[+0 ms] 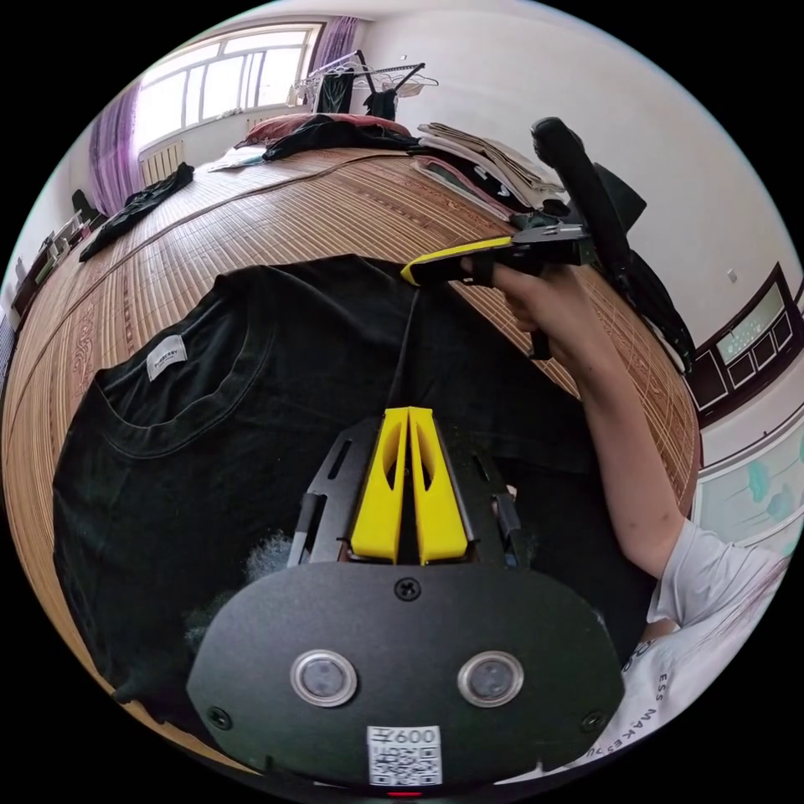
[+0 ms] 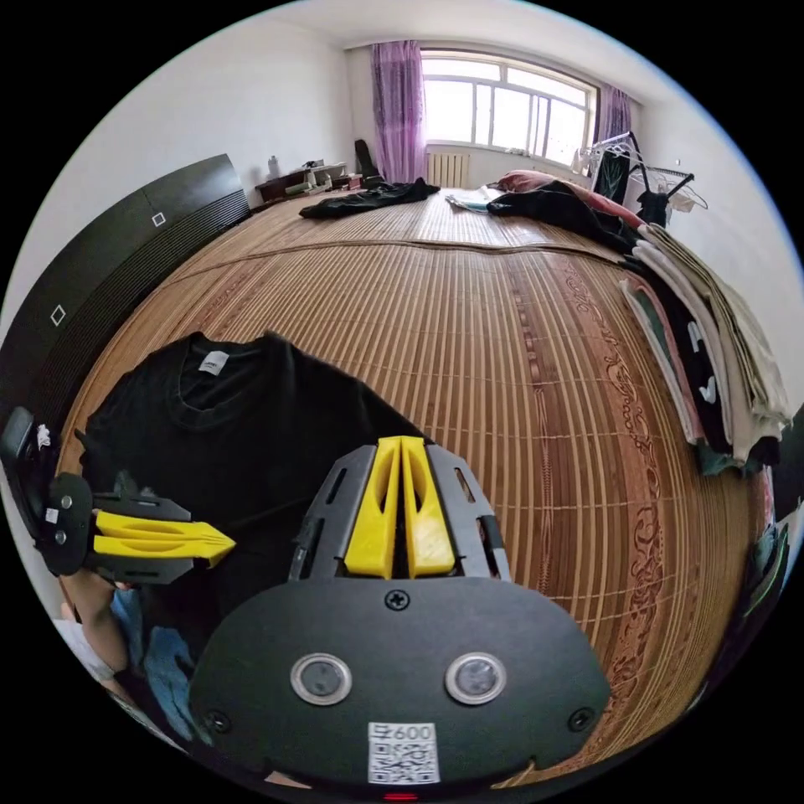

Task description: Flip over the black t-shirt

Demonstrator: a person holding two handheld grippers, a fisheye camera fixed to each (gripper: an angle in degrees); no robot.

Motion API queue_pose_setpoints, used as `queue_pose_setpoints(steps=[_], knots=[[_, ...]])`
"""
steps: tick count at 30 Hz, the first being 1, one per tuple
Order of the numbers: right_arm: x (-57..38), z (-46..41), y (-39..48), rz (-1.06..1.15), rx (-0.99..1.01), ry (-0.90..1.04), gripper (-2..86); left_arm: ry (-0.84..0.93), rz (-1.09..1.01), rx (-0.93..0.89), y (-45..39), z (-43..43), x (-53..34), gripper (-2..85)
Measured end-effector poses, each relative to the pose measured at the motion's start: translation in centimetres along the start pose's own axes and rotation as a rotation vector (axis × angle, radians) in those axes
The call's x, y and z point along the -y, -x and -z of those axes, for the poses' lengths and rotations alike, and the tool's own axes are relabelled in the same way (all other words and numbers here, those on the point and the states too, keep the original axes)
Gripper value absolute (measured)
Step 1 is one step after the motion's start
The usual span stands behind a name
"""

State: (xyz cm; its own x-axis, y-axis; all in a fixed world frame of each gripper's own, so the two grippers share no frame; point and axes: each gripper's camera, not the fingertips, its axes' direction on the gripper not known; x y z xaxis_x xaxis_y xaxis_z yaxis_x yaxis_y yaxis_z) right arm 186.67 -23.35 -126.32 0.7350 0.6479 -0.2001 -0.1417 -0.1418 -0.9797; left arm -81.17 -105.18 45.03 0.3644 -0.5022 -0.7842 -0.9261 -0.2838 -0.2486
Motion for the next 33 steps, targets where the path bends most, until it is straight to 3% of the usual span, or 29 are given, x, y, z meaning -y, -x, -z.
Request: queue_pose_setpoints(steps=[5,10,14,17,24,28,33], knots=[[0.1,-1.4,2.0,0.018,-0.078,-0.016,-0.9,-0.001,-0.003,0.002,-1.4,-0.9,0.0,0.1],[-0.3,2.7,-0.8,-0.071,0.048,-0.124,-0.9,0.001,-0.006,0.009,-3.0,-1.8,-0.1,0.1],[0.6,0.7,-1.0,0.021,0.151,0.126,-0.8,0.001,-0.005,0.007,-4.6,-2.7,-0.1,0.0],[0.8,-2.9,-0.7,0.023,0.084,0.154,-0.8,0.003,-0.012,0.021,-6.3,-3.4,0.0,0.0],[1.3,-0.9,-0.1,0.025,0.027,-0.019,-0.8,0.004,-0.015,0.026,-10.2,-4.9,0.1,0.0],[2.3,-2.3,1.1,0.095,0.174,0.141,-0.8,0.003,-0.014,0.025,-13.0,-5.7,0.2,0.0],[3.3,-9.3,1.6,0.109,0.057,0.271,-0.8,0.004,-0.019,0.034,-16.8,-6.6,0.4,0.0]])
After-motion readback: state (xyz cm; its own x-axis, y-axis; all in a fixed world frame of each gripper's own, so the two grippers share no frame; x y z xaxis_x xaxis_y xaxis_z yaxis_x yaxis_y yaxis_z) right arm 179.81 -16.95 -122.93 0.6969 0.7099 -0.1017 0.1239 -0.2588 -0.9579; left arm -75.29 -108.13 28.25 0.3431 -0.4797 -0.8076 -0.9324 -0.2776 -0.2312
